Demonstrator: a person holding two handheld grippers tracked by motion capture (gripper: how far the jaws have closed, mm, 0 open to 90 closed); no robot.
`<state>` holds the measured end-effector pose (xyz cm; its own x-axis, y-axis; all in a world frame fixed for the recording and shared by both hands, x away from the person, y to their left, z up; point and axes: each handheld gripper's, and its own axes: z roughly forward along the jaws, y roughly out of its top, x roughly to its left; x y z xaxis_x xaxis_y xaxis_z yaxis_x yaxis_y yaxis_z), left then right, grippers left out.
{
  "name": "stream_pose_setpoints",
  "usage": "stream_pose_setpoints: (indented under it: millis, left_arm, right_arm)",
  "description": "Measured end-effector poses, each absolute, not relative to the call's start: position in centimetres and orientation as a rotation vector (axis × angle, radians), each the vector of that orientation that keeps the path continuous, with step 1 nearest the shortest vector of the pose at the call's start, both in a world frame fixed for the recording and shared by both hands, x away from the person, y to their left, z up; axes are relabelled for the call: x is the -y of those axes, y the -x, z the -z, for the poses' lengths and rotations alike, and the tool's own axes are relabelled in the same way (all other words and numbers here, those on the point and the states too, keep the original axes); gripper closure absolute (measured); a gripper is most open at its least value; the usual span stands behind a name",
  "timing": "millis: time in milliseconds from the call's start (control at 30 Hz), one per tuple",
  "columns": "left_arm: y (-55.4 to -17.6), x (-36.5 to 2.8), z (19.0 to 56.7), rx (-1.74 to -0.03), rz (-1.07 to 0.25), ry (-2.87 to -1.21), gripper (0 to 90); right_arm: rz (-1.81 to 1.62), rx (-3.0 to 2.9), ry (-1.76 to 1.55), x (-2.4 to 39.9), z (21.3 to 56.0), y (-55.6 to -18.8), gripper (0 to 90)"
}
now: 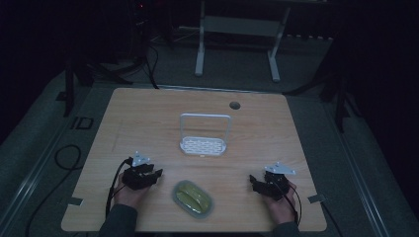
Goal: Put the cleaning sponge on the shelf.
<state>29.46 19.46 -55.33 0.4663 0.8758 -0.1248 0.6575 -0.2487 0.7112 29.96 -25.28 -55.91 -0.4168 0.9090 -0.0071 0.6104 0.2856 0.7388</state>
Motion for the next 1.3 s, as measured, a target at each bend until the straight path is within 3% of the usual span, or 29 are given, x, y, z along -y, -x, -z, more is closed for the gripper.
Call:
stream_pose_setpoints:
  millis: [333,733,1300]
  left_arm:
    - [-28.2,-19.2,53.9,-1.197,-0.384,-1.997,64.8]
    - [-27.1,-16.3,51.2,-1.033,-0.301,-2.057,89.3]
    - [-27.1,-11.2,50.6,-0.849,-0.199,-2.181,89.8]
  right_arm:
    - [-0.934,-2.131,-1.361,25.3,55.9,-30.0,29.4]
    - [-0.934,-2.127,-1.365,25.2,55.9,-29.9,29.4]
    - [-0.932,-2.123,-1.370,25.2,55.9,-29.9,29.4]
